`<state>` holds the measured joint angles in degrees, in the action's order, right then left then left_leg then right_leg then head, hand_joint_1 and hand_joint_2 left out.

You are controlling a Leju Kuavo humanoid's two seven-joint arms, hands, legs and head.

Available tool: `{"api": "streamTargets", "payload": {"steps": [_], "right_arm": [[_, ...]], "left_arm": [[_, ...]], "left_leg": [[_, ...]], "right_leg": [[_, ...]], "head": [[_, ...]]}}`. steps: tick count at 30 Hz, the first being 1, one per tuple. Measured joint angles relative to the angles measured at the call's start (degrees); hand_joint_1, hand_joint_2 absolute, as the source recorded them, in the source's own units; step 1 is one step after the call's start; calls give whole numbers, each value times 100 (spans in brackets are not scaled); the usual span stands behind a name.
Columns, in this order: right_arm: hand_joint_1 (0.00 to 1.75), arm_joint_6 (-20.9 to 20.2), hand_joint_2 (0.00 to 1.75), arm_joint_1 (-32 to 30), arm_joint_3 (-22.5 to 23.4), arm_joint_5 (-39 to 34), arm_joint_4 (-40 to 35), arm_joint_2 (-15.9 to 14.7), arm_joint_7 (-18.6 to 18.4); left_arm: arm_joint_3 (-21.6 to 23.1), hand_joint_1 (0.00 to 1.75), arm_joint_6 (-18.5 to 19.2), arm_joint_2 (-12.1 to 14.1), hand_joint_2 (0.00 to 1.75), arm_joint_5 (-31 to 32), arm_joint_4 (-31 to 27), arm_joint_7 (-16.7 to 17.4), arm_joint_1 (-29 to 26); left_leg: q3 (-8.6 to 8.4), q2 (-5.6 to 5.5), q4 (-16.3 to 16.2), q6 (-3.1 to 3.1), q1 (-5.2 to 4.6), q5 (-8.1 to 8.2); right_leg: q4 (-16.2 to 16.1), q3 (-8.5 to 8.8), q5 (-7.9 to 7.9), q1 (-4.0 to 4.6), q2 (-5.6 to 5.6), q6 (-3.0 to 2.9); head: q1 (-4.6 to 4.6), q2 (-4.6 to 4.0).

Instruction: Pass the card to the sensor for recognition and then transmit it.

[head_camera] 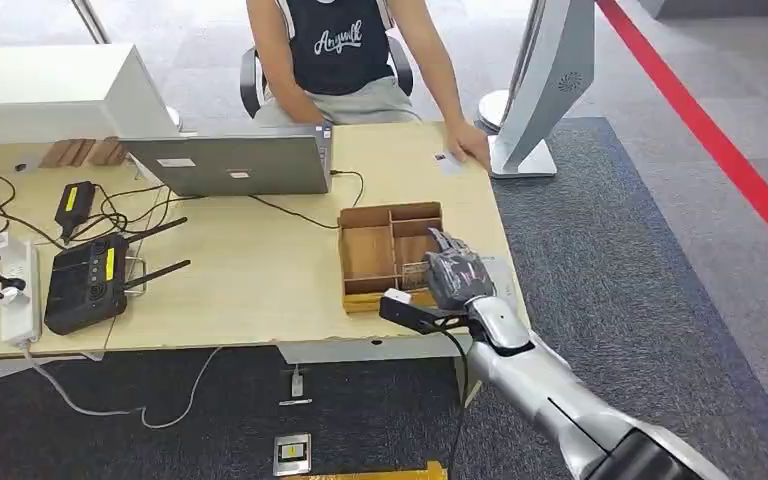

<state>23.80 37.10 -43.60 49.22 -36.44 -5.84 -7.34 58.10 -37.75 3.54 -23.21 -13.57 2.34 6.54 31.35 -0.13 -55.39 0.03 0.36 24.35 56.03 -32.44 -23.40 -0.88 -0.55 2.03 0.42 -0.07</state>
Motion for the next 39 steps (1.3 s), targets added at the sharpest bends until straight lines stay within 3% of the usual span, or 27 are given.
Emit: {"api": "streamTargets", "payload": {"steps": [20, 39], "right_arm": [[175, -22, 175, 38, 0, 13, 68, 50, -4], [175, 142, 175, 209, 2, -122, 264, 66, -90]], "left_arm": [[-96, 0, 0, -2, 0, 87, 11, 15, 1], [-492, 0, 0, -35, 0, 653, 17, -33, -30]], "left_leg": [[0, 1, 0, 0, 0, 0], [1, 0, -1, 0, 0, 0]], "right_leg": [[0, 0, 0, 0, 0, 0], [0, 0, 1, 0, 0, 1]], "head": [[0, 0], [0, 0]]}}
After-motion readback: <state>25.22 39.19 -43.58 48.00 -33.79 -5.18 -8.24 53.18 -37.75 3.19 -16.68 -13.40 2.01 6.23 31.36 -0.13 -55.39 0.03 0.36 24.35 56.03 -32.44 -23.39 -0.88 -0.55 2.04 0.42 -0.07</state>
